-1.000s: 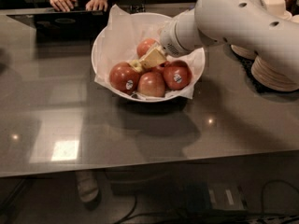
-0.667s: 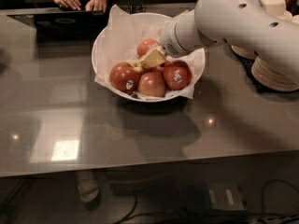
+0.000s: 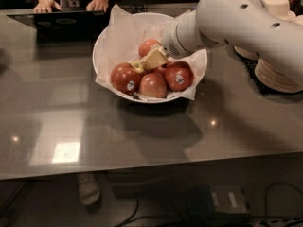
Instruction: Pick apple from white bowl
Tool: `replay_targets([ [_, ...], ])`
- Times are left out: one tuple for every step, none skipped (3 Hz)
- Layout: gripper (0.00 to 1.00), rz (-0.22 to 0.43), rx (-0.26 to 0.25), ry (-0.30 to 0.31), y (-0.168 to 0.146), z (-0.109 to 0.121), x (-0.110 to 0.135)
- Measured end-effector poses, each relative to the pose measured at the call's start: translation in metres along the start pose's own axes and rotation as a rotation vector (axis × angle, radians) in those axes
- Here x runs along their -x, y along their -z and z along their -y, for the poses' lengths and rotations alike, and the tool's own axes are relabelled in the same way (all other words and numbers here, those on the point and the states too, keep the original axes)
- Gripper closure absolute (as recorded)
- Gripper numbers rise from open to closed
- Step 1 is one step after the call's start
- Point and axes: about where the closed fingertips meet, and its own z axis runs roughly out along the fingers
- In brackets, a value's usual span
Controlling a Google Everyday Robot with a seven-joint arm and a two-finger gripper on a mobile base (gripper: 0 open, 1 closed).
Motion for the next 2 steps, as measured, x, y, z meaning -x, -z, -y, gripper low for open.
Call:
replay_targets([
  [0.35,-0.006,0.001,-0.002,-0.0017,-0.0002,-0.0011],
  [0.34,-0.012,0.002,-0.005,-0.0026,0.0001,-0.0017],
])
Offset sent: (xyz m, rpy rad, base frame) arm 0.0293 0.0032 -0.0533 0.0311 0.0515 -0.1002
